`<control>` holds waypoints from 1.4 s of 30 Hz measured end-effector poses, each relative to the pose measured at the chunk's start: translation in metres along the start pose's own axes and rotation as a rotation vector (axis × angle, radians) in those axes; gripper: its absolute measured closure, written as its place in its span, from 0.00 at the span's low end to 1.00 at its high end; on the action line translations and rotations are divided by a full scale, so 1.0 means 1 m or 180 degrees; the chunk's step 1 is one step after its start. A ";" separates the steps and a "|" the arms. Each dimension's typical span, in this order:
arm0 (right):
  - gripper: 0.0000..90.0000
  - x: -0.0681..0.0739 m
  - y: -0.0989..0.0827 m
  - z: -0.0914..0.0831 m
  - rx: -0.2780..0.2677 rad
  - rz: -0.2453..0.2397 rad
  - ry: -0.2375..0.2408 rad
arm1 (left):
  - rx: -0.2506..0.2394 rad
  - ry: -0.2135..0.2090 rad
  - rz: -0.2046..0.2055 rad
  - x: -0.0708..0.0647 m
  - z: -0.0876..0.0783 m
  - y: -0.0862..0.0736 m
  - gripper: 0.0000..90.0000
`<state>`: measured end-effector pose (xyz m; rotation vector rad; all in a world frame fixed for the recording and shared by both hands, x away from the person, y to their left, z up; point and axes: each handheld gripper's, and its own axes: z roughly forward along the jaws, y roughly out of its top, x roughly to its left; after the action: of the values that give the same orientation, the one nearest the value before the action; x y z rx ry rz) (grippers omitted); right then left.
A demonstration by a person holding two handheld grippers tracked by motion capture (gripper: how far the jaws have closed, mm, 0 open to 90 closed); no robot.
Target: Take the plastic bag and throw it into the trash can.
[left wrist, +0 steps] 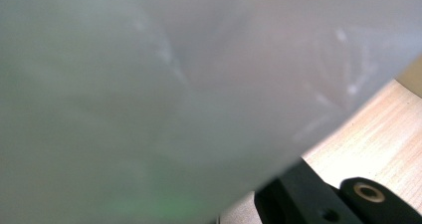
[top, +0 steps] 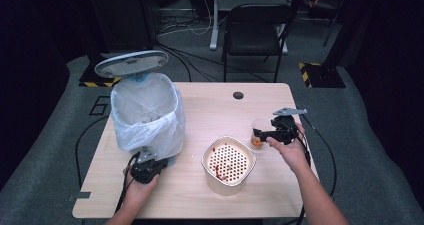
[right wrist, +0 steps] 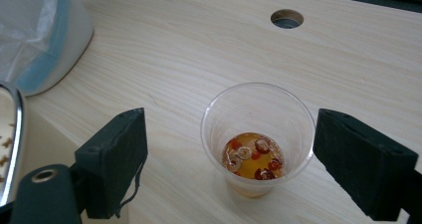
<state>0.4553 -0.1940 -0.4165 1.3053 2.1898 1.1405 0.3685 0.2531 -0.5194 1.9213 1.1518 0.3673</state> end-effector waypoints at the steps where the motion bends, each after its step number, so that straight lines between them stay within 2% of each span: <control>1: 0.14 -0.001 -0.001 0.001 0.0000 -0.0006 0.0003 | 0.0001 0.0000 0.0001 0.000 0.000 0.000 1.00; 10: 0.09 -0.011 -0.013 0.017 0.0052 0.0008 -0.0086 | 0.0000 -0.0002 0.0002 0.000 0.000 0.000 1.00; 21: 0.12 -0.012 -0.019 0.034 0.0102 0.0046 -0.0113 | 0.0001 -0.0003 0.0003 0.000 0.000 0.000 1.00; 28: 0.13 -0.010 -0.020 0.043 0.0132 0.0008 -0.0122 | -0.0001 -0.0004 0.0002 0.000 0.000 0.000 1.00; 42: 0.23 -0.009 -0.024 0.059 0.0144 -0.0039 -0.0103 | -0.0004 -0.0007 -0.0001 0.000 0.000 0.000 1.00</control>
<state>0.4838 -0.1804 -0.4730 1.3178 2.2094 1.0637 0.3685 0.2534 -0.5195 1.9200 1.1504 0.3657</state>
